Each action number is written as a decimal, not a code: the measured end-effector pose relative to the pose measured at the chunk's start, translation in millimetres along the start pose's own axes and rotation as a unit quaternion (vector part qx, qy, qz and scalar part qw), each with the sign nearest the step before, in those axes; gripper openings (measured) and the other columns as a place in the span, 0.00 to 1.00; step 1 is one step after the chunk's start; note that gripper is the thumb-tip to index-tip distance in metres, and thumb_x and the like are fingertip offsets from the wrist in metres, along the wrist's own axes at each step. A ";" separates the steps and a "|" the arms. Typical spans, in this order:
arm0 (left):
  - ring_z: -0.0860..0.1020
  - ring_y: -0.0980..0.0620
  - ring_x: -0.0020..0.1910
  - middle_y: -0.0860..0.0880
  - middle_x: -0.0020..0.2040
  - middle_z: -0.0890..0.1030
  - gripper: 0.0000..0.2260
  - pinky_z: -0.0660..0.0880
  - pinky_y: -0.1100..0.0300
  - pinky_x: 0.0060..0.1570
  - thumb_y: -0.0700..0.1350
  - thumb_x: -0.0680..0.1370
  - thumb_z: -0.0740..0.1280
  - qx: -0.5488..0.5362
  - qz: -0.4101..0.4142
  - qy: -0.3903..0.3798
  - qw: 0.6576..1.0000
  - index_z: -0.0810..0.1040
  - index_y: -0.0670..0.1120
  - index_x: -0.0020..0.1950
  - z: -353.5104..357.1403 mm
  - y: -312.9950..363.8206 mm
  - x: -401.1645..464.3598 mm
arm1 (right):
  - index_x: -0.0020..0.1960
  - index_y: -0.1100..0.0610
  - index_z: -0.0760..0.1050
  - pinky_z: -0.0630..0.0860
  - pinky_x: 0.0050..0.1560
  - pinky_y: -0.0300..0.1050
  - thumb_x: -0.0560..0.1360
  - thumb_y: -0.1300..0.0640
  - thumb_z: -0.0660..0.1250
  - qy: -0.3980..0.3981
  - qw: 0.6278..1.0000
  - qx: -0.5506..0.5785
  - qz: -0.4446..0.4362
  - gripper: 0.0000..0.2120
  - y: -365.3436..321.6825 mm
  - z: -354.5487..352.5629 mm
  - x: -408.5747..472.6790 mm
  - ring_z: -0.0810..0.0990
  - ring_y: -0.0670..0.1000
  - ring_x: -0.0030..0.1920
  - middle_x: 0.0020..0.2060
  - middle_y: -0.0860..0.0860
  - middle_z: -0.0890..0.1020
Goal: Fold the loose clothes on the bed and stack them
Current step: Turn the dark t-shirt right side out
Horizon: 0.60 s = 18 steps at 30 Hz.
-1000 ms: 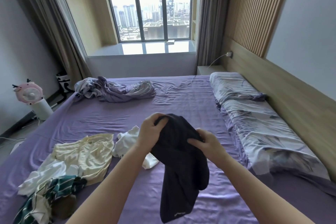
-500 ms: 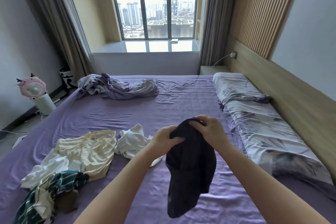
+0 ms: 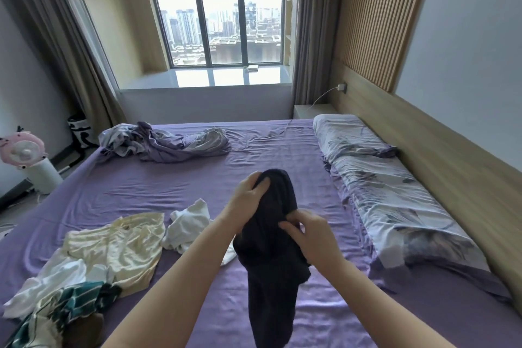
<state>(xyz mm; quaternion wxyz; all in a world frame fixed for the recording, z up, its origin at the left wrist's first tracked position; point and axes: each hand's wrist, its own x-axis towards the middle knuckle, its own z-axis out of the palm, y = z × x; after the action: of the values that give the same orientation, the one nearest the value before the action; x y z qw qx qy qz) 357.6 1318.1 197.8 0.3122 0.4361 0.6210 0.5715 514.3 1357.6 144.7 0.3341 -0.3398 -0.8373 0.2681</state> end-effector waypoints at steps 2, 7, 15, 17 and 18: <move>0.76 0.49 0.47 0.49 0.44 0.79 0.05 0.69 0.60 0.46 0.44 0.80 0.63 0.137 0.030 0.045 0.989 0.78 0.46 0.50 -14.6 -5.6 2.0 | 0.42 0.58 0.78 0.72 0.41 0.44 0.72 0.57 0.71 -0.012 0.999 0.044 0.021 0.05 -1.8 -1.6 2.0 0.77 0.50 0.36 0.34 0.51 0.80; 0.70 0.45 0.62 0.47 0.60 0.75 0.21 0.67 0.53 0.61 0.58 0.75 0.66 0.492 0.001 0.115 0.863 0.73 0.51 0.66 -53.3 -24.0 -10.3 | 0.46 0.57 0.74 0.73 0.41 0.47 0.77 0.55 0.65 -0.002 0.998 0.051 0.042 0.05 -14.9 -3.4 16.8 0.80 0.53 0.35 0.32 0.51 0.81; 0.78 0.58 0.50 0.58 0.49 0.81 0.13 0.74 0.58 0.52 0.57 0.71 0.69 0.307 0.085 0.008 0.948 0.76 0.58 0.55 -24.9 -34.6 -47.3 | 0.44 0.52 0.77 0.73 0.41 0.40 0.75 0.52 0.67 -0.027 0.997 0.067 0.020 0.04 -36.9 5.6 28.3 0.77 0.43 0.32 0.33 0.46 0.81; 0.79 0.59 0.44 0.58 0.41 0.82 0.02 0.75 0.58 0.48 0.53 0.74 0.69 0.238 0.055 0.050 0.968 0.78 0.60 0.43 -24.8 -33.9 -45.2 | 0.42 0.49 0.76 0.71 0.40 0.31 0.73 0.52 0.69 -0.022 0.995 0.095 0.023 0.03 -34.2 7.3 22.2 0.77 0.39 0.35 0.34 0.44 0.80; 0.79 0.59 0.42 0.58 0.40 0.82 0.04 0.75 0.59 0.48 0.51 0.74 0.70 0.202 0.049 0.053 0.977 0.78 0.61 0.41 -25.3 -33.3 -45.0 | 0.43 0.47 0.75 0.70 0.39 0.29 0.73 0.52 0.70 -0.028 0.993 0.111 0.029 0.03 -30.9 8.7 17.8 0.78 0.38 0.37 0.35 0.43 0.80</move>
<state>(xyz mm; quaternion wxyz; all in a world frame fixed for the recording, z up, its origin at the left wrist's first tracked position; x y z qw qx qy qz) 348.1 1267.7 164.0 0.1557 0.4892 0.7169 0.4717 486.0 1349.8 166.8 0.3378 -0.3172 -0.8013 0.3784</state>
